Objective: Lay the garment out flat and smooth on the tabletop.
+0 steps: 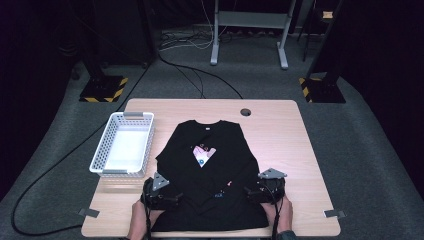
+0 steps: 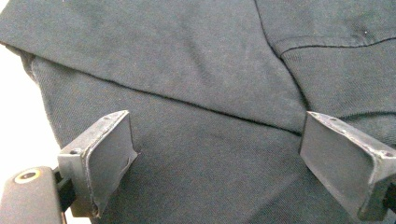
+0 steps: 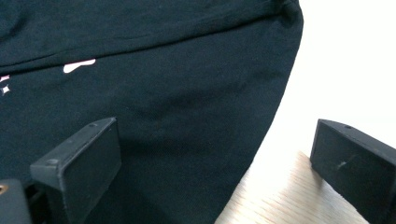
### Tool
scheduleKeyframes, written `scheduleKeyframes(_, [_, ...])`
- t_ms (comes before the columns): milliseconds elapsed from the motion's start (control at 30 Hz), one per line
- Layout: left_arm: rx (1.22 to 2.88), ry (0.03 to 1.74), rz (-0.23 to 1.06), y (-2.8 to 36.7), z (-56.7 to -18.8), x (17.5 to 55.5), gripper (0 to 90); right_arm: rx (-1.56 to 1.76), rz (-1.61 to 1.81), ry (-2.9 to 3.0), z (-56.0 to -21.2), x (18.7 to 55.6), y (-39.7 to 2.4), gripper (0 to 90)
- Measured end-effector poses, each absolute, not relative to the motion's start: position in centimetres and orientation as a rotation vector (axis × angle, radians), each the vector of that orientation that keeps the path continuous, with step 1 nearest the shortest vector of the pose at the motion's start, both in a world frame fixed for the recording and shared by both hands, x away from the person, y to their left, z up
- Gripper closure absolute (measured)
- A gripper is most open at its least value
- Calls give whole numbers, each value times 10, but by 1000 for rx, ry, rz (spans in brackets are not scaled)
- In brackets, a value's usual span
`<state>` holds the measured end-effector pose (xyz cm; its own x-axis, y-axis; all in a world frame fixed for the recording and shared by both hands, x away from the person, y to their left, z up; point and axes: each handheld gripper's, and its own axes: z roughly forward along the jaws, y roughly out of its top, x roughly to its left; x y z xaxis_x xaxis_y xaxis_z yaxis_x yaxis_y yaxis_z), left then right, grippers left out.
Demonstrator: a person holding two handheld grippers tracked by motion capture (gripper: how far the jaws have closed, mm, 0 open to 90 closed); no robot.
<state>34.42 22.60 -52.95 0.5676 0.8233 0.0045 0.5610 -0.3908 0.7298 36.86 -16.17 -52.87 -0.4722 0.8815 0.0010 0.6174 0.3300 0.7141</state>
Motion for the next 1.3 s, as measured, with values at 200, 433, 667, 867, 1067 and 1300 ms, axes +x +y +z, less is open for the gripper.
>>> scheduleKeyframes(200, [2093,1127,497,235,-530,343,100,1313,934,2223,-529,371,-152,10])
scheduleKeyframes(433, [2082,1143,505,245,-530,343,100,1300,938,2233,-529,372,-143,10])
scheduleKeyframes(667, [2079,1152,510,252,-530,343,101,1296,939,2235,-529,372,-136,10])
scheduleKeyframes(867, [2082,1145,508,253,-530,343,100,1284,942,2248,-529,372,-136,10])
scheduleKeyframes(1067, [2081,1144,507,253,-530,343,101,1276,967,2256,-524,372,-135,49])
scheduleKeyframes(1300, [2082,1143,506,253,-530,343,101,1182,1030,2288,-490,366,-101,143])
